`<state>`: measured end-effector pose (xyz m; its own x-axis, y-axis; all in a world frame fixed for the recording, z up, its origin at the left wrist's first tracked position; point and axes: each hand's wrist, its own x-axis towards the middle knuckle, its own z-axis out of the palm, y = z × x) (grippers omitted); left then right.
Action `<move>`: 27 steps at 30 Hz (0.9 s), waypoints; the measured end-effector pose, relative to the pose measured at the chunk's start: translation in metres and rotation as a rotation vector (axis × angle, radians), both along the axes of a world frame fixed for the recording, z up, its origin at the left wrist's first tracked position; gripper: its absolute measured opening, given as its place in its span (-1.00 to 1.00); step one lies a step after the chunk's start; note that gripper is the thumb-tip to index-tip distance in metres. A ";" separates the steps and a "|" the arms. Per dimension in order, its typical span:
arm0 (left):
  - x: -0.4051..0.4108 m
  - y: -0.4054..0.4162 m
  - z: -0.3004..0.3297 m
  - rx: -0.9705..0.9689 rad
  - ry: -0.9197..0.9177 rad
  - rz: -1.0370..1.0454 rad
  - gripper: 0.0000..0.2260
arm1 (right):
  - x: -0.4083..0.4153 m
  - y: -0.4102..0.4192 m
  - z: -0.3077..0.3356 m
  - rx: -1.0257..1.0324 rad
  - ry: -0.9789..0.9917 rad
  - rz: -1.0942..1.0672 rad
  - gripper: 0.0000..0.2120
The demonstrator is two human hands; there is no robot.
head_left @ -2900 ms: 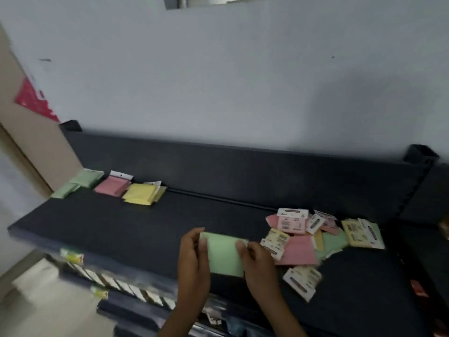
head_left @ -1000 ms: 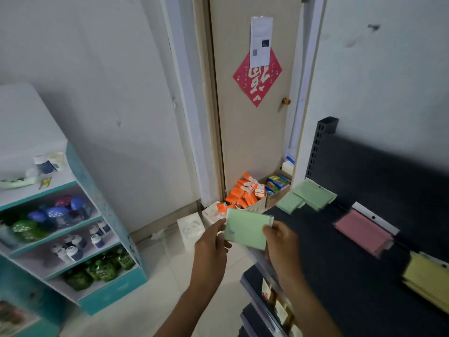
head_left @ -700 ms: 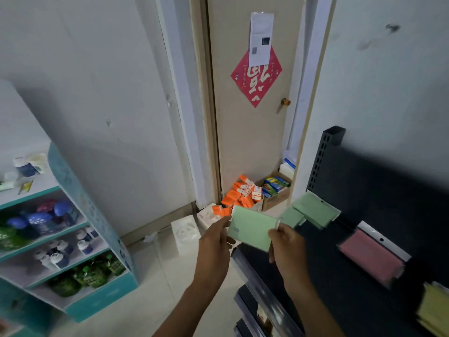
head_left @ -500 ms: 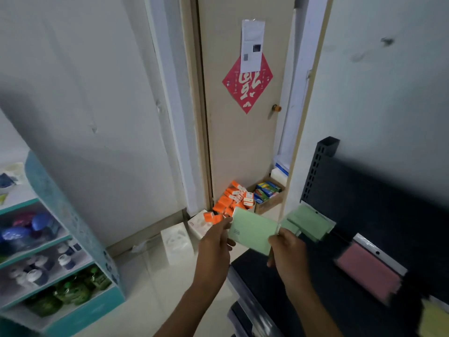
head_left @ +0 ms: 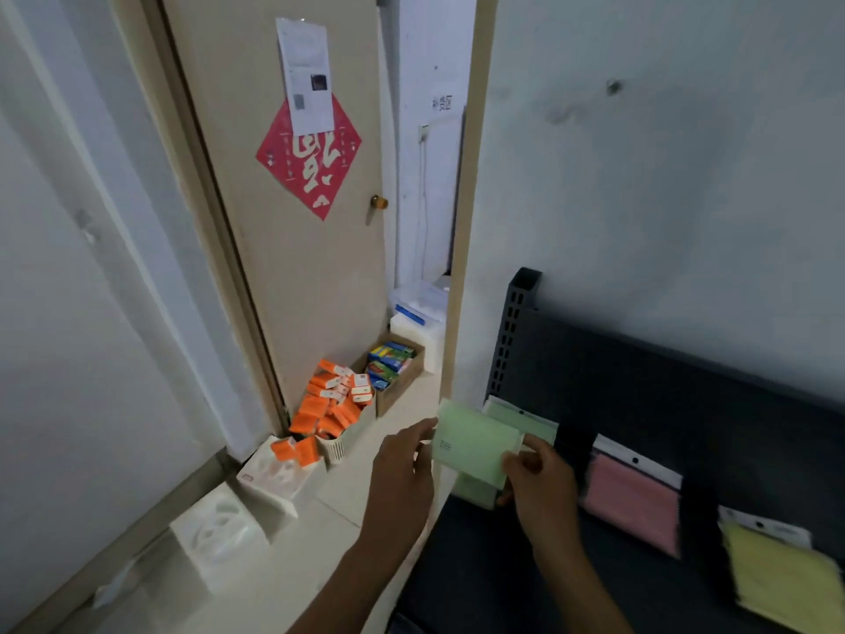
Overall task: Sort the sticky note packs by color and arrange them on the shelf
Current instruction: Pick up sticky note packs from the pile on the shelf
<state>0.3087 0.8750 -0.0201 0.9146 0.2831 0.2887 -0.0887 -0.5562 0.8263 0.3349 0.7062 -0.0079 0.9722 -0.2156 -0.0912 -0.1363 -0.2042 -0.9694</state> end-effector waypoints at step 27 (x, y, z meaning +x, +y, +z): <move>0.023 0.003 -0.034 -0.029 -0.010 -0.487 -0.87 | -0.050 0.009 -0.025 -0.507 0.010 -0.350 -0.76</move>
<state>0.3319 0.8779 -0.0545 0.9400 -0.1696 0.2961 -0.3408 -0.4251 0.8385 0.2854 0.7151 -0.0333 0.8354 -0.5409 0.0973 -0.2875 -0.5810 -0.7614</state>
